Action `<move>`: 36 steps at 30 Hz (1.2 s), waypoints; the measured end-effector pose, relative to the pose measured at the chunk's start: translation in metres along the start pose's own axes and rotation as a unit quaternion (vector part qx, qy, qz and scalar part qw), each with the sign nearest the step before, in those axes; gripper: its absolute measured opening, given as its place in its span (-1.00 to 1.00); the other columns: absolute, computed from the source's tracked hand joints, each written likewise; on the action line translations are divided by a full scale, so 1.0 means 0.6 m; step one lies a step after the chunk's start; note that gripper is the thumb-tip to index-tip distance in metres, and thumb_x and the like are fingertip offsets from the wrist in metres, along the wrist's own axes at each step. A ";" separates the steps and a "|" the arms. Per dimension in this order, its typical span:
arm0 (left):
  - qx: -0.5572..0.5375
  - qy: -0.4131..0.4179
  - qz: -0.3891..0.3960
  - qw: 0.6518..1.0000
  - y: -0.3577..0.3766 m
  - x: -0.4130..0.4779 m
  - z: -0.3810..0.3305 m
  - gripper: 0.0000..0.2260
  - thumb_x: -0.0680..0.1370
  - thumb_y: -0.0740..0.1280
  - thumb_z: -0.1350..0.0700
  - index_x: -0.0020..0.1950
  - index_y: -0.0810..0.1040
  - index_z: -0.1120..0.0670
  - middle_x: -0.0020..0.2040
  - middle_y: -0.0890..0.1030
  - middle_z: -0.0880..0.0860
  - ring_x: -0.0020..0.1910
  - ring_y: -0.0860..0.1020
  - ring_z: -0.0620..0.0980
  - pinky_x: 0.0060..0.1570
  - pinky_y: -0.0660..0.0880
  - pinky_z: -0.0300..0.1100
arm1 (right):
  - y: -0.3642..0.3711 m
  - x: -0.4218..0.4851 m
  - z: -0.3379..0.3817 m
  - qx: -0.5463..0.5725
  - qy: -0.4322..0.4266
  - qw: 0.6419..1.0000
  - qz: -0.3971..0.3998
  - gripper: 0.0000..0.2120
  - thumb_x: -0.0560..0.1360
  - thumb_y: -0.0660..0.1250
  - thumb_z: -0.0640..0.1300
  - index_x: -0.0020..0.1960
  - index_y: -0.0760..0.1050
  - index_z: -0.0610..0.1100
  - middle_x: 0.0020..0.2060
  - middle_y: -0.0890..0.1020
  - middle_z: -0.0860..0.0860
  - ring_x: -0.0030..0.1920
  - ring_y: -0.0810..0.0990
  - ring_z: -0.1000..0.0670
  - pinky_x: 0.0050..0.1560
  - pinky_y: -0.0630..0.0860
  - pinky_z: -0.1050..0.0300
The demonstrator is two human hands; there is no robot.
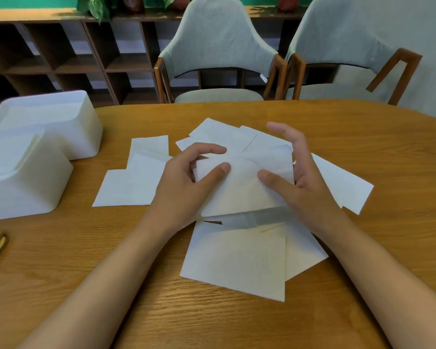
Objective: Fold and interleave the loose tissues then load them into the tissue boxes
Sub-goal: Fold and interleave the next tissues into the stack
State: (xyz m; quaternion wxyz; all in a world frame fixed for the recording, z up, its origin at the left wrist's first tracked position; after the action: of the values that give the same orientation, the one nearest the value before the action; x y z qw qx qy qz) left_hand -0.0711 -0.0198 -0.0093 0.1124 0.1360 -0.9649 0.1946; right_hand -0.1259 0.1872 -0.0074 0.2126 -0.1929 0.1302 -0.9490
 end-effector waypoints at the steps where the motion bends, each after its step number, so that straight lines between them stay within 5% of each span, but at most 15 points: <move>1: -0.013 -0.006 -0.003 1.000 0.000 0.000 0.000 -0.82 0.59 0.47 0.04 0.18 0.66 -0.13 0.15 0.62 -0.31 0.09 0.52 -0.36 -0.14 0.38 -0.50 | -0.001 0.001 0.000 0.002 0.007 1.000 0.005 -0.39 0.58 0.40 -0.09 0.40 0.23 0.44 0.40 0.26 0.47 0.44 0.29 0.23 0.43 0.41 -0.03; 5: 0.009 -0.010 -0.014 1.000 -0.003 0.002 0.005 -0.79 0.55 0.51 0.02 0.17 0.65 -0.17 0.15 0.61 -0.24 0.05 0.53 -0.26 -0.17 0.38 -0.47 | -0.001 -0.001 0.002 -0.013 0.029 0.998 0.057 -0.61 0.57 0.39 -0.09 0.32 0.50 0.26 0.27 0.48 0.44 0.28 0.41 0.37 0.15 0.36 0.51; 12: 0.173 0.138 0.006 0.975 0.004 -0.010 0.004 -0.61 0.52 0.56 0.05 0.30 0.56 -0.07 0.25 0.51 -0.13 0.21 0.50 -0.15 0.12 0.44 -0.39 | -0.015 0.008 -0.016 -0.036 0.072 0.996 -0.036 -0.68 0.60 0.33 -0.26 0.16 0.67 0.12 0.14 0.64 0.35 0.24 0.49 0.36 0.15 0.32 0.56; 16: 0.173 0.117 0.220 0.953 0.004 -0.019 -0.008 -0.78 0.44 0.60 -0.09 0.02 0.70 -0.10 -0.06 0.63 -0.17 -0.03 0.57 -0.09 -0.12 0.43 -0.35 | -0.015 0.010 -0.022 -0.025 0.079 0.995 -0.062 -0.66 0.58 0.32 -0.29 0.14 0.67 0.11 0.14 0.66 0.30 0.23 0.51 0.34 0.11 0.33 0.60; 19: 0.210 0.074 0.318 0.922 0.011 -0.024 -0.005 -0.73 0.38 0.62 -0.19 0.01 0.72 -0.15 -0.03 0.59 -0.22 0.02 0.51 -0.17 -0.12 0.43 -0.35 | -0.012 0.010 -0.025 -0.036 0.086 0.993 -0.066 -0.67 0.59 0.33 -0.26 0.14 0.66 0.14 0.15 0.64 0.33 0.24 0.48 0.37 0.13 0.31 0.62; 24: 0.180 0.033 0.348 0.919 0.012 -0.024 -0.005 -0.80 0.41 0.61 -0.13 -0.04 0.73 -0.13 -0.03 0.60 -0.18 0.04 0.53 -0.16 0.01 0.53 -0.19 | -0.008 0.008 -0.023 -0.034 0.081 0.994 -0.059 -0.68 0.58 0.33 -0.26 0.15 0.67 0.12 0.14 0.65 0.33 0.25 0.49 0.34 0.25 0.35 0.45; 27: 0.168 0.018 0.360 0.918 0.013 -0.023 -0.003 -0.84 0.44 0.59 -0.12 -0.06 0.72 -0.11 -0.03 0.63 -0.16 0.05 0.57 -0.12 0.08 0.57 -0.04 | -0.006 0.008 -0.023 -0.041 0.082 0.994 -0.052 -0.69 0.59 0.32 -0.25 0.15 0.67 0.12 0.13 0.65 0.34 0.25 0.49 0.35 0.22 0.34 0.52; 31: 0.124 0.010 0.327 0.937 0.001 -0.019 -0.013 -0.87 0.46 0.59 -0.06 -0.08 0.71 -0.08 -0.13 0.68 -0.16 -0.08 0.59 -0.20 -0.11 0.49 -0.36 | -0.004 0.007 -0.021 -0.027 0.090 0.995 -0.046 -0.73 0.60 0.34 -0.22 0.13 0.68 0.11 0.09 0.64 0.38 0.22 0.49 0.39 0.16 0.33 0.57; 33: 0.077 0.005 0.307 0.949 -0.002 -0.018 -0.018 -0.86 0.45 0.61 0.00 -0.09 0.70 -0.04 -0.16 0.70 -0.10 -0.15 0.61 -0.15 -0.12 0.49 -0.30 | -0.002 0.007 -0.016 -0.007 0.086 0.996 -0.037 -0.79 0.61 0.34 -0.16 0.12 0.69 0.07 0.10 0.66 0.33 0.21 0.52 0.34 0.22 0.38 0.43; 36: 0.002 0.014 0.262 0.965 -0.003 -0.014 -0.015 -0.80 0.42 0.64 0.07 -0.10 0.66 0.02 -0.17 0.67 0.00 -0.14 0.58 0.24 -0.11 0.52 0.00 | -0.001 0.005 -0.012 0.023 0.102 0.994 -0.020 -0.73 0.59 0.28 0.16 0.11 0.70 0.08 0.13 0.67 0.25 0.22 0.57 0.21 0.38 0.42 0.03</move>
State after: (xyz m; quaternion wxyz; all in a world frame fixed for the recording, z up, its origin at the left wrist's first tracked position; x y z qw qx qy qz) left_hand -0.0608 -0.0159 -0.0026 0.0702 -0.1241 -0.9647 0.2215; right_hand -0.1319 0.1876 -0.0127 0.1841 -0.0930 0.1250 -0.9705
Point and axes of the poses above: each hand's wrist, its own x-axis towards the middle knuckle, its own y-axis out of the palm, z = x × y, the point moved 1 cm from there along x, towards the middle knuckle
